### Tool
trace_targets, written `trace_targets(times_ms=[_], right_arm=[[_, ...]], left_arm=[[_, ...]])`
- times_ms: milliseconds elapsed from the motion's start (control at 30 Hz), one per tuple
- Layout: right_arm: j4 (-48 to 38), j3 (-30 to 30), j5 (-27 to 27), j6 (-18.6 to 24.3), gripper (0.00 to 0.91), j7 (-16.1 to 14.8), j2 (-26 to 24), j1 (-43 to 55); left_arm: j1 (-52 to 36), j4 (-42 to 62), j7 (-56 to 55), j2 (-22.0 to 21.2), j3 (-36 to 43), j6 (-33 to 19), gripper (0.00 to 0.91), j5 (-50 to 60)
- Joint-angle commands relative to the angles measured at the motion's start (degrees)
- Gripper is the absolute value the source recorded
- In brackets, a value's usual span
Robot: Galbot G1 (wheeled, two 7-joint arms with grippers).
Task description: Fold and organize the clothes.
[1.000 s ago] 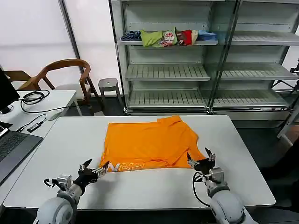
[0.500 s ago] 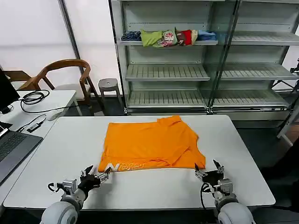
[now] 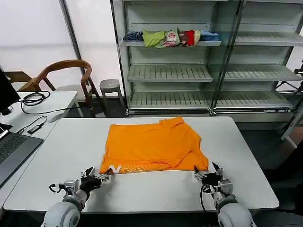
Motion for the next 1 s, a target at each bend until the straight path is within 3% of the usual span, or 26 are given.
trace_targets(times_ms=[33,100,133,167,200,233,567,1000], right_arm=[[-1.07,-0.78,0.56,-0.39,0.907,0.16,0.02,0.95],[-1.29,-0.91,0.68,-0.65,0.907,0.36,0.16,1.16],[-1.42,-0.97,0.83,-0.87,0.685,0.47,0.18,1.24],[-1.55,-1.03,1.19,-1.12,0.202,0.57,0.24,1.34],[-1.58,-1.03,1.36,-1.19,0.05,0.49,0.24,1.37],[-1.54,-1.05,1.62,-1.3,0.0,0.45,0.26,1.4],[-1.64,-1.37,3.98,-1.84,0.0,0.12,0.3,1.55],[-1.55,-1.24,3.37,-1.63,0.0,0.09,0.33,1.43]], left_arm=[[-0.24,0.79,-0.35,0.04,0.42,0.22,0.907,0.23],[-0.26,0.9,-0.32,-0.06,0.46,0.41,0.907,0.31],[-0.29,0.95,-0.33,-0.09,0.49,0.46,0.373,0.44],[-0.3,0.96,-0.3,-0.12,0.52,0.61,0.02,0.58],[-0.24,0.93,-0.24,-0.12,0.54,0.7,0.02,0.7],[-0.19,0.9,-0.14,-0.1,0.54,0.69,0.02,0.69],[-0.15,1.28,0.83,-0.23,0.42,0.31,0.02,0.64],[-0.75,2.49,1.66,-0.26,0.09,-0.42,0.02,0.75]])
